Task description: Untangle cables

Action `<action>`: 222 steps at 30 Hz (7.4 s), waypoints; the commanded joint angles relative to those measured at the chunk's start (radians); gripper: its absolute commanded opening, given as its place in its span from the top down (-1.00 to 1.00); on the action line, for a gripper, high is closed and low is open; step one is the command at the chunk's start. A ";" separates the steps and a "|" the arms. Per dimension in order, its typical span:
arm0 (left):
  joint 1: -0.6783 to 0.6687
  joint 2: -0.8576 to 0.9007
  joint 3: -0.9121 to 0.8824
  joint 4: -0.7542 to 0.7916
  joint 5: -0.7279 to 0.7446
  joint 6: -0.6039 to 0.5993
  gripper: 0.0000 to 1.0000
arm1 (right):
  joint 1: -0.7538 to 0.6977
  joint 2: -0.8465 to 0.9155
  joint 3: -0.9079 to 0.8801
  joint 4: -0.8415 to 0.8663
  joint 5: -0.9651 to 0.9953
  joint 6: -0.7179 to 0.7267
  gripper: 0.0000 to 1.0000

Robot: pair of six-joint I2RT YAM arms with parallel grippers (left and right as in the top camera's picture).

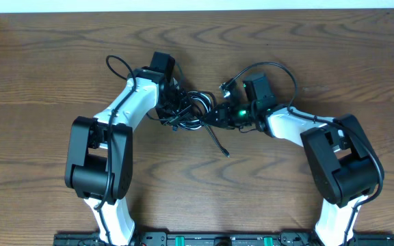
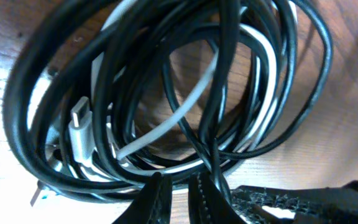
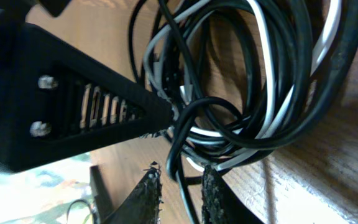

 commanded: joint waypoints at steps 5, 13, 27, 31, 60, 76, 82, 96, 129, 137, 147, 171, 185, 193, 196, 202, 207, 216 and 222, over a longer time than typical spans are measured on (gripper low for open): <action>-0.007 -0.025 -0.013 0.026 -0.023 -0.093 0.53 | 0.014 0.005 0.010 -0.010 0.090 0.005 0.81; -0.033 -0.025 -0.013 0.095 -0.028 -0.143 0.50 | 0.014 0.005 0.010 -0.016 0.088 0.009 0.79; -0.084 -0.024 -0.038 0.097 -0.128 -0.220 0.59 | 0.014 0.005 0.010 -0.035 0.089 0.008 0.81; -0.084 -0.024 -0.046 0.117 -0.127 -0.230 0.63 | 0.014 0.005 0.010 -0.035 0.090 -0.004 0.82; -0.069 -0.024 -0.046 0.132 0.053 -0.124 0.85 | 0.058 0.005 0.010 0.123 0.012 0.008 0.31; -0.081 -0.024 -0.046 0.132 0.012 -0.200 0.85 | 0.101 -0.005 0.010 0.101 0.061 0.023 0.35; -0.076 -0.024 -0.046 0.132 0.012 -0.211 0.85 | 0.112 -0.020 0.010 0.056 0.011 -0.009 0.29; -0.071 -0.024 -0.046 0.133 0.064 -0.180 0.85 | 0.111 -0.085 0.010 -0.114 0.084 -0.191 0.32; 0.023 -0.026 -0.046 0.013 0.144 0.005 0.85 | 0.039 -0.085 0.010 -0.298 0.532 -0.085 0.78; 0.088 -0.053 -0.041 0.011 0.224 0.058 0.85 | 0.035 -0.092 0.012 -0.235 0.382 -0.146 0.24; 0.125 -0.227 -0.016 -0.008 0.024 0.102 0.69 | -0.043 -0.227 0.014 -0.192 0.365 -0.166 -0.99; 0.161 -0.256 -0.018 -0.119 -0.203 0.102 -0.55 | -0.039 -0.225 0.014 -0.193 0.486 -0.168 -0.99; 0.161 -0.256 -0.018 -0.093 -0.203 0.102 -0.60 | -0.039 -0.225 0.014 -0.193 0.486 -0.168 -0.99; 0.161 -0.256 -0.018 -0.090 -0.203 0.102 -0.60 | -0.039 -0.225 0.014 -0.193 0.486 -0.168 -0.98; 0.161 -0.256 -0.018 -0.090 -0.202 0.102 -0.60 | -0.039 -0.225 0.014 -0.193 0.486 -0.168 -0.99; 0.161 -0.256 -0.018 -0.093 -0.202 0.102 -0.60 | -0.038 -0.225 0.014 -0.193 0.486 -0.168 -0.99; 0.161 -0.256 -0.018 -0.090 -0.203 0.102 -0.60 | -0.037 -0.225 0.014 -0.193 0.486 -0.168 -0.98; 0.161 -0.256 -0.018 -0.090 -0.203 0.102 -0.61 | -0.036 -0.225 0.014 -0.193 0.486 -0.168 -0.98; 0.160 -0.256 -0.018 -0.107 -0.203 0.102 -0.61 | -0.036 -0.225 0.014 -0.193 0.486 -0.168 -0.99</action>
